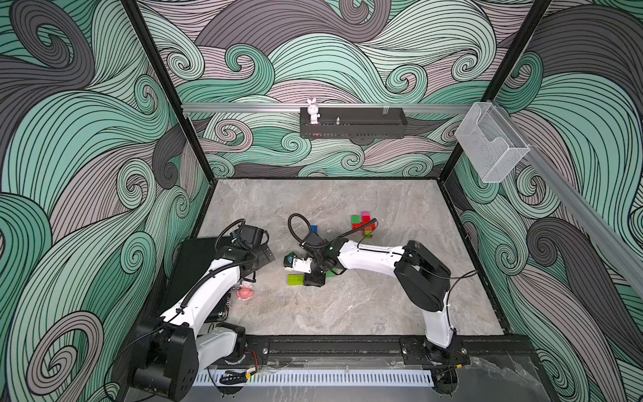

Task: Assemble the number 4 with lego
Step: Pick up the lego brick from the center of the board.

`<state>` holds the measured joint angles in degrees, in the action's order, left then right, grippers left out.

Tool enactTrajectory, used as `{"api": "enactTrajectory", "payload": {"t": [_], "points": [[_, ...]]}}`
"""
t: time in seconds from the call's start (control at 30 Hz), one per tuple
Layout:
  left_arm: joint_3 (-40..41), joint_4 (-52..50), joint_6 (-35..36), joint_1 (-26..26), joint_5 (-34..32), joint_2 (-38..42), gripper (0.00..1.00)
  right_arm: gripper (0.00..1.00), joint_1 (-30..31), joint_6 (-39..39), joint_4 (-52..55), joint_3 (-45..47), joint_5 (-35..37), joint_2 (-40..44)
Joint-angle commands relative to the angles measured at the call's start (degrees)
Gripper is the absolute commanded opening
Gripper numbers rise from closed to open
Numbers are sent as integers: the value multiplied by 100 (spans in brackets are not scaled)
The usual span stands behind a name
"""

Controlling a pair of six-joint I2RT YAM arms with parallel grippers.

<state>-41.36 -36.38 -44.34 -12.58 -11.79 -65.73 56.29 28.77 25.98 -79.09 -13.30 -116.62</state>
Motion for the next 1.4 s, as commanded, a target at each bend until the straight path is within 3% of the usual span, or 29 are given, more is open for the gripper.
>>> {"api": "enactTrajectory", "payload": {"t": [0.0, 0.23, 0.53, 0.87, 1.0, 1.17, 1.27, 1.37], "points": [[32, -117, 48, 64, -85, 122, 99, 53, -21, 156, 309, -156, 11, -139], [34, -99, 75, 89, -71, 96, 99, 45, -44, 146, 338, -186, -13, -142], [44, -62, 83, 99, 6, 42, 99, 43, -135, 94, 337, -145, -129, -16], [153, 215, 300, 110, 449, 139, 99, 30, -179, -120, 287, -95, -302, 168], [139, 298, 495, 113, 943, 123, 99, 25, -329, -732, 96, 224, -311, 780], [-195, 328, 926, 0, 1958, 3, 99, 14, -964, -2235, -372, 1271, 5, 2257], [-568, 267, 1144, -406, 2099, -230, 99, 0, -1700, -3296, -339, 1920, 460, 3169], [-1156, 171, 1344, -1085, 1944, -694, 99, 0, -2537, -4055, 10, 2325, 488, 3686]]}}
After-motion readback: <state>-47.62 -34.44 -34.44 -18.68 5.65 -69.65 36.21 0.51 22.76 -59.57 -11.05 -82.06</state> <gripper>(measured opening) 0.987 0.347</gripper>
